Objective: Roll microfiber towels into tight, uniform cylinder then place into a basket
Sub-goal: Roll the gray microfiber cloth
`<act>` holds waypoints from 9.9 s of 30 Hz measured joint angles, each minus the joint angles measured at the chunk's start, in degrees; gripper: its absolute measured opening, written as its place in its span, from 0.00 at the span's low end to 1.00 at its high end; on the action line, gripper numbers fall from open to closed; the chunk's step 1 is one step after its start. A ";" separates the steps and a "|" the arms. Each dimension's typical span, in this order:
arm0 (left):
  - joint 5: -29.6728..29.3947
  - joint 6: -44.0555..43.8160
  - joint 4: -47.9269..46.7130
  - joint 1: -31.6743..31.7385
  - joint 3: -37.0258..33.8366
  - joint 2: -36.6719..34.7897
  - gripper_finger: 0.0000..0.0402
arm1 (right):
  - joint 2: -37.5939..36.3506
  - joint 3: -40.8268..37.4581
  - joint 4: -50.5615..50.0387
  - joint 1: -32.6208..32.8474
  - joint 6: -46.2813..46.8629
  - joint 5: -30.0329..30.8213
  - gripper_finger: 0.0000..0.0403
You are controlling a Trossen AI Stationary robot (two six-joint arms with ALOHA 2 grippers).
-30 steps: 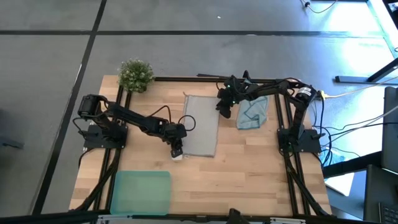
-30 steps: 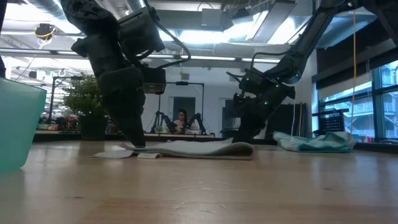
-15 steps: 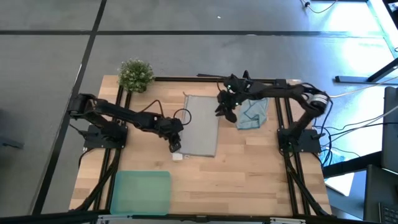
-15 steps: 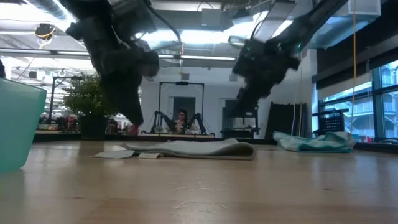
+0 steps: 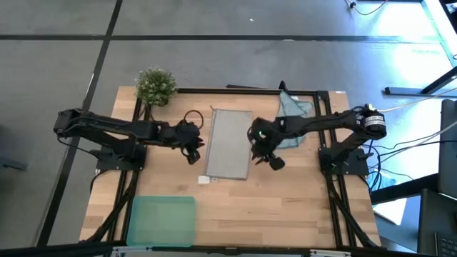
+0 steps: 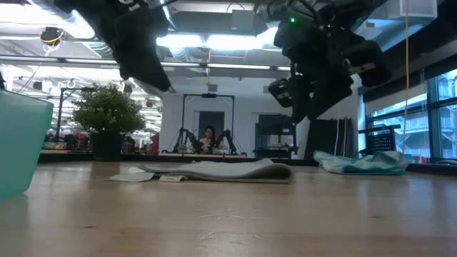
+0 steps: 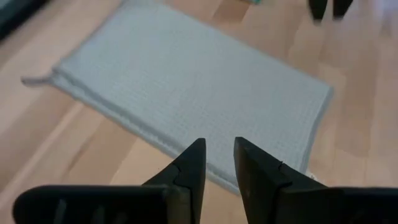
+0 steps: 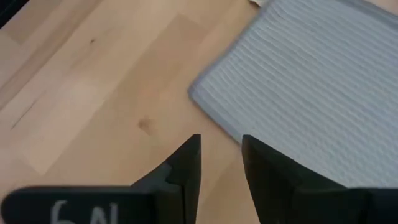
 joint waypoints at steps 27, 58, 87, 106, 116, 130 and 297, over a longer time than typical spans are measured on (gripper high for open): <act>1.87 5.07 -4.28 -1.99 0.00 -2.90 0.20 | 8.61 0.02 14.24 12.07 15.16 14.02 0.29; 1.85 5.17 -4.11 -1.99 0.02 -2.86 0.20 | 16.80 1.56 16.64 11.82 13.94 15.61 0.03; 1.67 7.60 -4.17 -1.99 0.02 -2.86 0.20 | 16.91 21.18 -3.77 -9.08 24.21 21.14 0.00; 1.38 6.42 -3.89 0.49 0.04 -2.86 0.20 | 16.86 21.05 -7.52 -14.19 31.60 30.55 0.00; 1.39 6.08 -3.65 0.48 0.04 -2.86 0.20 | 16.82 21.03 -9.36 -14.34 34.90 36.10 0.00; 1.40 5.91 -3.67 0.48 0.04 -2.86 0.20 | 16.82 21.03 -9.27 -15.04 36.04 44.93 0.27; 16.78 34.11 25.12 6.27 0.13 27.20 0.20 | 9.65 -0.11 13.57 -25.73 48.09 -12.34 0.02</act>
